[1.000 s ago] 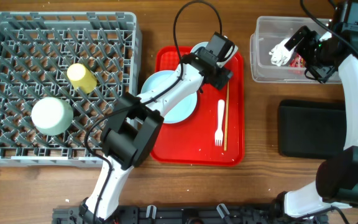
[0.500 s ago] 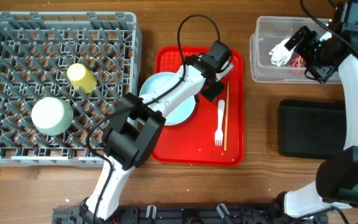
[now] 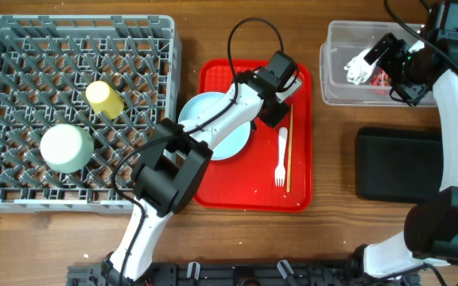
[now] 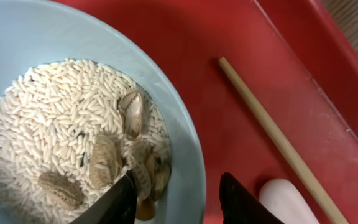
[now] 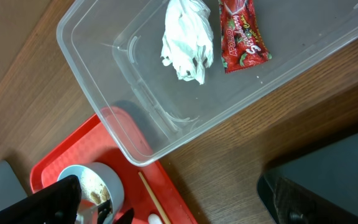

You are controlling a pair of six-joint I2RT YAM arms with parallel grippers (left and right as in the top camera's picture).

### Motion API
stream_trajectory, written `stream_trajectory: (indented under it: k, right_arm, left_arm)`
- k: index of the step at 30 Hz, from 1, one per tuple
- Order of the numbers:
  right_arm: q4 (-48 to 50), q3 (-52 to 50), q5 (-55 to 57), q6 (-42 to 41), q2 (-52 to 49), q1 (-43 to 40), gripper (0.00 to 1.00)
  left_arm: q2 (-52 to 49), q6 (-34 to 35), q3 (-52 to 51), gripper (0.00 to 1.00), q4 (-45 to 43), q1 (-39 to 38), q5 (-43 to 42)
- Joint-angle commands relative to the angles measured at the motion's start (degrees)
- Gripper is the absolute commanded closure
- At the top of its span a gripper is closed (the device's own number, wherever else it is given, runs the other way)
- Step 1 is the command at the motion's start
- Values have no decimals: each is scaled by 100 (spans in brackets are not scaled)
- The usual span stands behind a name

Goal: Sort waste into correct bins and load items into the dishwasher rack

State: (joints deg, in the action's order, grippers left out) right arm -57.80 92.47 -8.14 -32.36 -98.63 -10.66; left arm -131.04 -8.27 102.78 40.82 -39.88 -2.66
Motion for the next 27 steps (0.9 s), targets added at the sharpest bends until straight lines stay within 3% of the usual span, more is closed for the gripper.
stream_trajectory:
  k: [1,7,9,24,27]
  right_arm:
    - [13,17,-85,-83,61,7,0]
    - [13,17,-85,-83,61,9,0]
    - [15,17,-87,-83,61,9,0]
    - [13,17,-85,-81,61,7,0]
    - [13,17,-85,-83,61,7,0]
  left_arm:
    - [-337,7,31,59,-31,-20,-138]
    - [-358,11,31,79,-289,-13,-138]
    - [-356,11,31,96,-297,-13,-136]
    - [98,13,31,96,-402,-26,-138]
    - [96,13,31,86,-396,-26,-138]
